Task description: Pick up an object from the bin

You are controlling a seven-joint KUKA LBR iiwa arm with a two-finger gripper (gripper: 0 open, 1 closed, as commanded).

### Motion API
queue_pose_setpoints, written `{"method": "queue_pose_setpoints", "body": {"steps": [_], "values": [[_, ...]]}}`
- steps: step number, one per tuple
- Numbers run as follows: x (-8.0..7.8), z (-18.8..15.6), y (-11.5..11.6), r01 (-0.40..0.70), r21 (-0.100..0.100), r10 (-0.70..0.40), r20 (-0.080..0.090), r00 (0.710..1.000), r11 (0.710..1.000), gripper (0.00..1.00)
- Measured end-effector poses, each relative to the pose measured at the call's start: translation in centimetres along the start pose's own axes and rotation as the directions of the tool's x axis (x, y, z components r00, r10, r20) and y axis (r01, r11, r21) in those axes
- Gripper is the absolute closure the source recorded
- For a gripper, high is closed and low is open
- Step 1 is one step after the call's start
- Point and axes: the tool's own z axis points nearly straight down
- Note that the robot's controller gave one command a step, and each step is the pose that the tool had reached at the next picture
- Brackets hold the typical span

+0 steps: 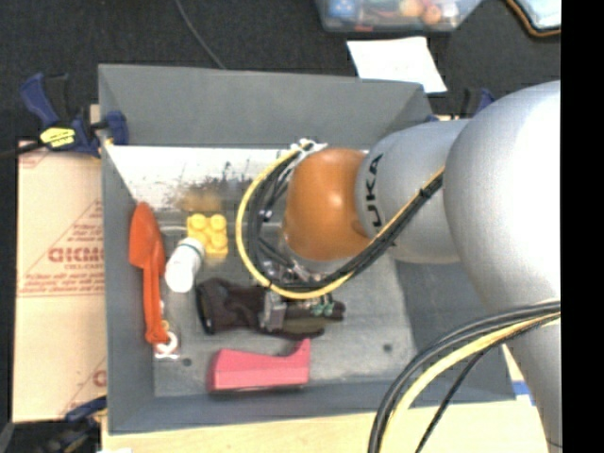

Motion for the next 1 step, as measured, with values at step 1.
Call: {"method": "queue_pose_setpoints", "body": {"steps": [1], "values": [[-0.01, -0.04, 0.01, 0.000, 0.000, 0.000, 0.000, 1.000, 1.000, 1.00]]}}
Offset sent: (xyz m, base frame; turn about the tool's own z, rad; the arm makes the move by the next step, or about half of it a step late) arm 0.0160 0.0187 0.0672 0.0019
